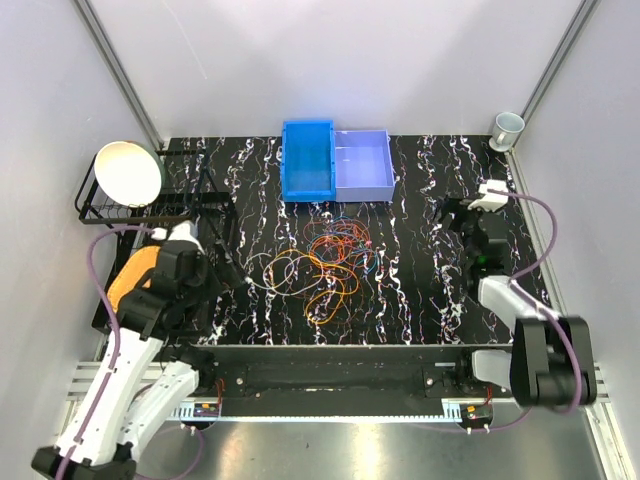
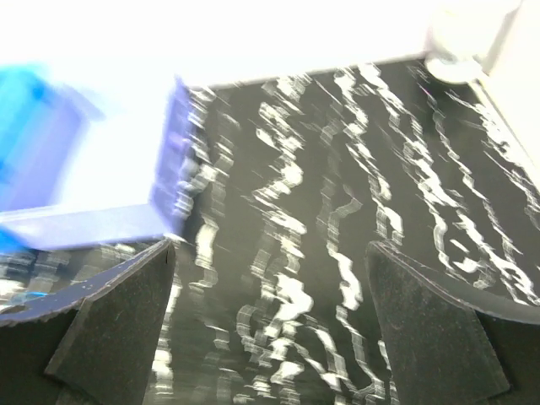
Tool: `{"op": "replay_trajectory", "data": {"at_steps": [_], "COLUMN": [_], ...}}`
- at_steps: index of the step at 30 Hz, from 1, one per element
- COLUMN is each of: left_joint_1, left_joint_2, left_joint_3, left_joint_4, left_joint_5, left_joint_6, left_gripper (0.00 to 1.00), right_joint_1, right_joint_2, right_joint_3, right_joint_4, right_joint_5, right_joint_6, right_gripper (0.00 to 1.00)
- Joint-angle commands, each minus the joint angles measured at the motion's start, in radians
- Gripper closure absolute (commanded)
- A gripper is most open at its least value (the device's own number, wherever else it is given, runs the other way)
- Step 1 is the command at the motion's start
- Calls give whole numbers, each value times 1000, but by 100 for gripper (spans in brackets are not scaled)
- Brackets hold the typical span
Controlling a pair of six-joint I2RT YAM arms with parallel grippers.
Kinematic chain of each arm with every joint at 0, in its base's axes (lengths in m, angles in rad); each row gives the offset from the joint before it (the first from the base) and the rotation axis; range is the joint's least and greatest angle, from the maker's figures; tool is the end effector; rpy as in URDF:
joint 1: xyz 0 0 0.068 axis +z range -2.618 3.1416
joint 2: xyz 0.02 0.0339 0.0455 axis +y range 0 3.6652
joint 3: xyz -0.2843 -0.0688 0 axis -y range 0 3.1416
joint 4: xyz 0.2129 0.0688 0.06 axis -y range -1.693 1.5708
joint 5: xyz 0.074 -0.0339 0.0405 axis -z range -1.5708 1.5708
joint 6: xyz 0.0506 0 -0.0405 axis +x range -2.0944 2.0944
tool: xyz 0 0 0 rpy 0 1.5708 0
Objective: Untangle the cables
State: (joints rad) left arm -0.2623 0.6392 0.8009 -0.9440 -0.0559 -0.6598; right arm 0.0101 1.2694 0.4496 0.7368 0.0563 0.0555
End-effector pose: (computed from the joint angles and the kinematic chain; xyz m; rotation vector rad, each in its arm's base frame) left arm 0.0786 -0.0182 0.2888 -0.4980 2.3321 -0.3816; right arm 0.2488 -0.0003 0.2600 0.0803 1.6517 0.0034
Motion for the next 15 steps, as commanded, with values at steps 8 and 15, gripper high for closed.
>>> {"op": "replay_trajectory", "data": {"at_steps": [8, 15], "left_joint_1": [-385, -468], "left_joint_2": [204, 348], "left_joint_3": [3, 0], "left_joint_4": [161, 270], "left_joint_5": [-174, -200], "left_joint_6": [-87, -99], "left_gripper": [2, 1], "right_joint_1": [-4, -19], "right_joint_2": [-139, 2], "right_joint_3": [190, 235], "right_joint_4": [-378, -474], "right_joint_5": [-345, -555], "right_joint_6": [513, 768], "right_gripper": [0, 3]}}
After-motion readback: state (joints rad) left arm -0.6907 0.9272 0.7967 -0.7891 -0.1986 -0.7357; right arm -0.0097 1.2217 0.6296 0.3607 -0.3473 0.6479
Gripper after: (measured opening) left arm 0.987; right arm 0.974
